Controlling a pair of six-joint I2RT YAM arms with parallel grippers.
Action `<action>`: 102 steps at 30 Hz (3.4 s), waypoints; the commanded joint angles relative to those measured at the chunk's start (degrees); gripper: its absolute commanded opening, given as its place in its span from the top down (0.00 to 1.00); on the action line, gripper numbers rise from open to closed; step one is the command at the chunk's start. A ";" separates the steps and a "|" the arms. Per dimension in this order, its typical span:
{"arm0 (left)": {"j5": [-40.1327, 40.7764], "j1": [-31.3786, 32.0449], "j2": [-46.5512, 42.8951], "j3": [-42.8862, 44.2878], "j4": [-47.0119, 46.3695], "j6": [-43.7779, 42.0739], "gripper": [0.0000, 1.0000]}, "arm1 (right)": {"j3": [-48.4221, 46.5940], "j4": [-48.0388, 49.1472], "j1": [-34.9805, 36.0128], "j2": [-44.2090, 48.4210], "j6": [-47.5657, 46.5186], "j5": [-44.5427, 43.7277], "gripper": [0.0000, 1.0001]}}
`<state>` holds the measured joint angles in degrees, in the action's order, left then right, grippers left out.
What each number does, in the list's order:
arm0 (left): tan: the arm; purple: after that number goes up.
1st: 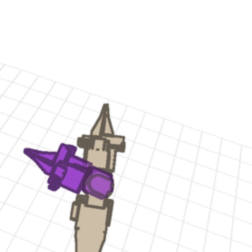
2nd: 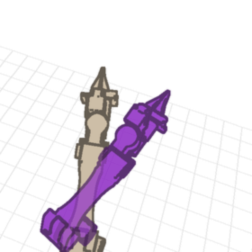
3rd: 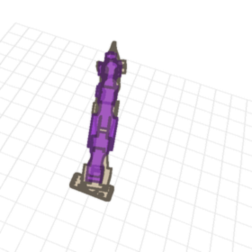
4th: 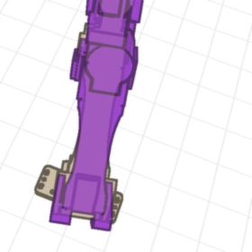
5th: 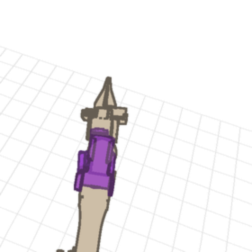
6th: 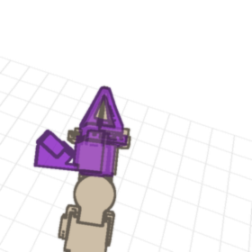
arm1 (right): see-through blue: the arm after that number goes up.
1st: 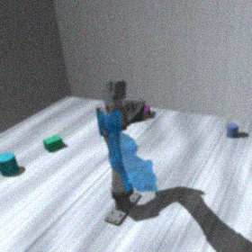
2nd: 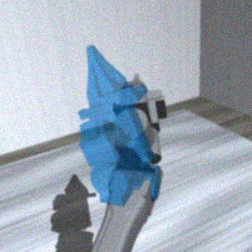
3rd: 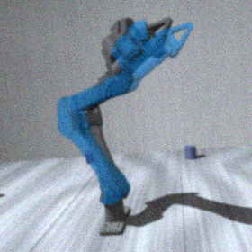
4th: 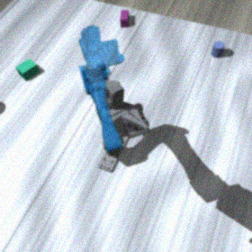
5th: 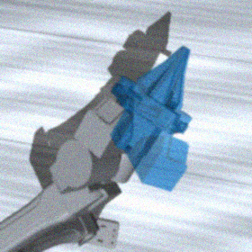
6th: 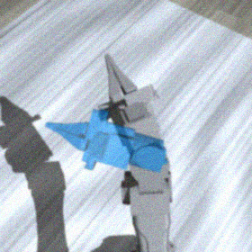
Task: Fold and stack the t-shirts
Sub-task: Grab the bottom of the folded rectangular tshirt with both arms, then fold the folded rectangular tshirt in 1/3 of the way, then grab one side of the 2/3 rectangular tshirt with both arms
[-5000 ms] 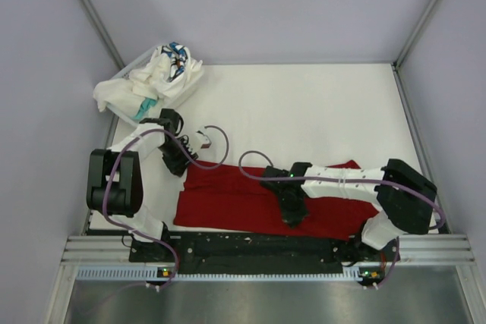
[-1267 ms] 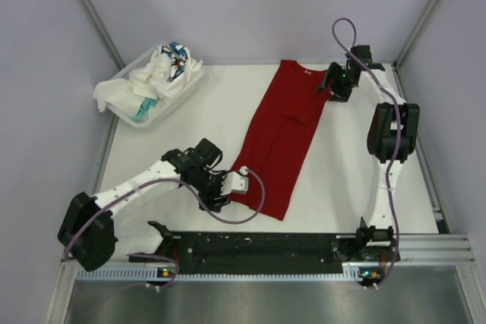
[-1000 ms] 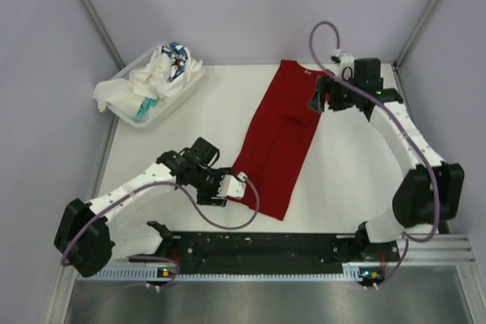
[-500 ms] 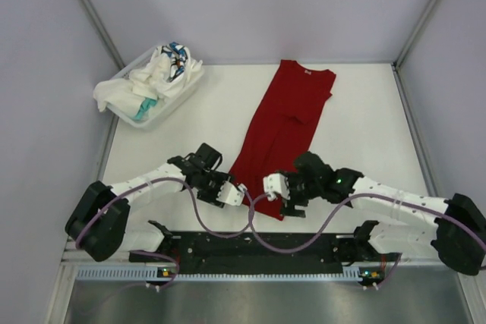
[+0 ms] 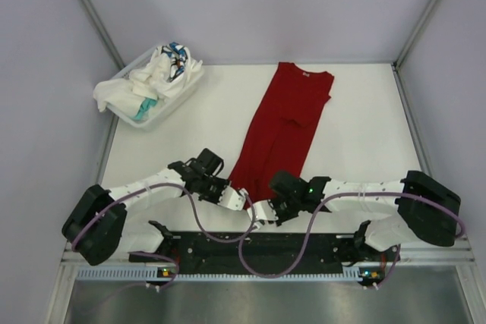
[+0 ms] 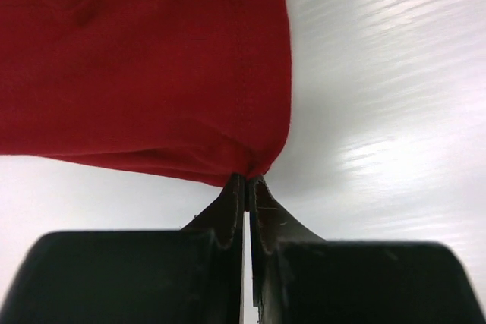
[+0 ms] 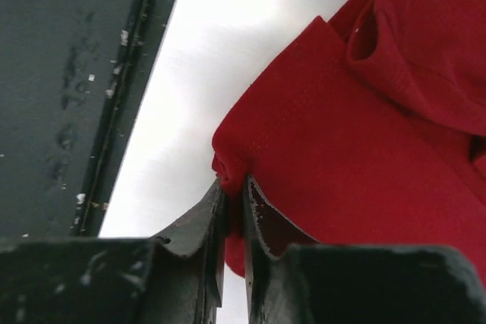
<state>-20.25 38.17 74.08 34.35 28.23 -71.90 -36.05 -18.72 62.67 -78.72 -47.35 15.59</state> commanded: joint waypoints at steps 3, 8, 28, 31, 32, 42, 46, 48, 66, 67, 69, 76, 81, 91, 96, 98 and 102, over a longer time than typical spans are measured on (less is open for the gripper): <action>-7.60 3.04 -6.05 1.59 16.57 2.90 1.00 | -2.79 -13.78 5.08 3.73 -1.87 1.19 1.00; -10.08 3.66 -7.38 10.72 23.46 7.99 1.00 | -3.76 -15.83 2.56 14.62 2.43 8.64 1.00; 1.44 -8.03 44.02 74.09 22.48 32.70 1.00 | -19.40 8.61 -43.86 -8.27 8.86 11.74 1.00; 3.11 -7.94 49.04 79.98 22.66 32.96 1.00 | -22.74 9.22 -44.92 -12.76 8.33 9.46 1.00; 3.72 -8.03 50.27 81.39 22.57 33.14 1.00 | -23.62 9.40 -45.27 -13.82 8.24 8.50 1.00; 7.76 -8.03 55.11 82.81 16.52 34.19 0.96 | -26.87 12.91 -47.11 -20.50 9.38 -0.37 0.91; 13.55 -8.03 56.87 83.95 8.80 37.61 0.68 | -30.81 16.34 -50.19 -24.01 14.64 -5.65 0.64; 16.89 -8.29 59.06 87.71 6.32 39.63 0.60 | -35.29 15.56 -51.59 -26.04 19.20 -9.16 0.58; -10.08 -5.83 22.95 40.04 5.88 4.68 0.38 | -2.20 5.54 -35.19 12.53 -9.77 5.77 0.38; -9.29 -5.39 22.77 38.27 4.83 3.53 0.37 | -1.05 5.01 -33.51 12.80 -10.12 4.28 0.38; -7.27 -4.69 23.03 34.84 1.85 3.43 0.36 | 0.45 4.22 -30.08 11.58 -10.39 0.77 0.38; -3.66 -3.98 25.93 31.22 -5.90 4.84 0.33 | -0.68 6.24 -28.40 2.35 -8.99 -7.59 0.40; -1.99 -3.46 28.74 31.39 -5.47 4.75 0.34 | -1.91 7.03 -28.40 -2.40 -8.20 -9.70 0.45; 0.21 -2.40 33.32 35.87 0.06 6.86 1.00 | -4.29 5.72 -28.40 -7.59 -7.58 -14.10 0.99; 1.44 -2.40 30.08 36.14 4.90 8.96 1.00 | -5.52 -2.44 -26.82 -1.98 -6.09 -13.31 1.00; 1.27 -2.40 27.53 35.09 7.71 9.49 1.00 | -5.00 -7.62 -24.19 2.14 -6.35 -13.49 1.00; -2.15 -2.31 20.24 31.93 16.21 9.23 1.00 | -4.99 -19.57 -17.61 11.54 -3.98 -11.47 1.00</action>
<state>-20.40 35.44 103.02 68.27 33.71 -63.66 -39.51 -23.92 38.96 -76.69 -54.33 2.20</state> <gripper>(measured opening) 0.030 0.028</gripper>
